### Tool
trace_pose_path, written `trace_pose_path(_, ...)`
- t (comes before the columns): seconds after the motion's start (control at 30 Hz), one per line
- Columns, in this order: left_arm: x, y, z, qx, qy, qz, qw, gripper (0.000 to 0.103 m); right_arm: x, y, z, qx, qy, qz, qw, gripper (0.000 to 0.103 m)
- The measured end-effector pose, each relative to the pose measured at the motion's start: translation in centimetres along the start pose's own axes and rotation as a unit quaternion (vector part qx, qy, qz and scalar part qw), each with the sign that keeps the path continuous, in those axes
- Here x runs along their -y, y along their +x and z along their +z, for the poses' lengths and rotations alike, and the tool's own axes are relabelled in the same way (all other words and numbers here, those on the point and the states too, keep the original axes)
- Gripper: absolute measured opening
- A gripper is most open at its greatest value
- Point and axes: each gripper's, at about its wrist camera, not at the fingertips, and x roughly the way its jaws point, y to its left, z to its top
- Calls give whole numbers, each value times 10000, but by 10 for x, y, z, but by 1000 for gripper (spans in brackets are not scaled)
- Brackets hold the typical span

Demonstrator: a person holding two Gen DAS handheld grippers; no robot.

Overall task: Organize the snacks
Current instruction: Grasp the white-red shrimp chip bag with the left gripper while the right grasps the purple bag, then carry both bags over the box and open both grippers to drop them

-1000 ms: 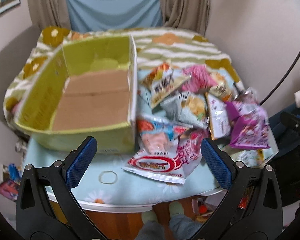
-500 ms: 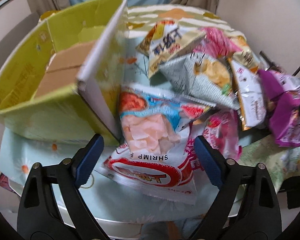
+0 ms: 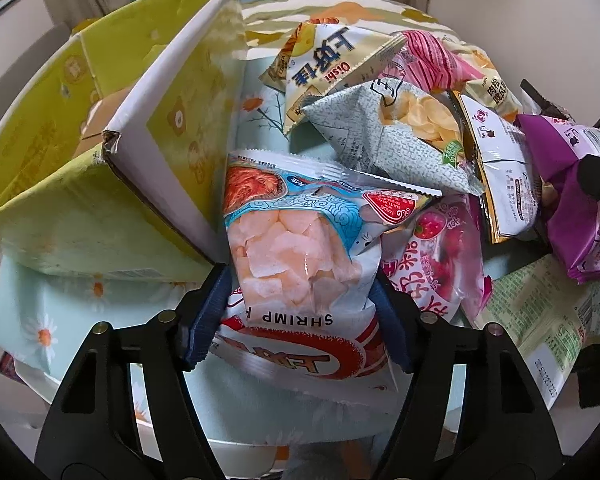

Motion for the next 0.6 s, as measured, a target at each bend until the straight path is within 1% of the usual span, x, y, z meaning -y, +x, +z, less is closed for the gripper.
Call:
trace_pose_path(0.2,-2,-6,-7,-61,-21,4,10000,67,-1,5,1,-11,-30,-69,10000,98)
trace_pose_path(0.4,0,-18,-12,19,-1,-27,10000,67,-4,4,1,2,-95,-66,9999,79)
trace_pose_path(0.47,-2,-22,-9,58,5,-55,10000,67,-6,2,0,36,-148,-72,9999,68)
trace_pose_path(0.6,2,-33,-8,145,40,-88,9998,67,-9,-6,-2,108,-197,-53,9997,62)
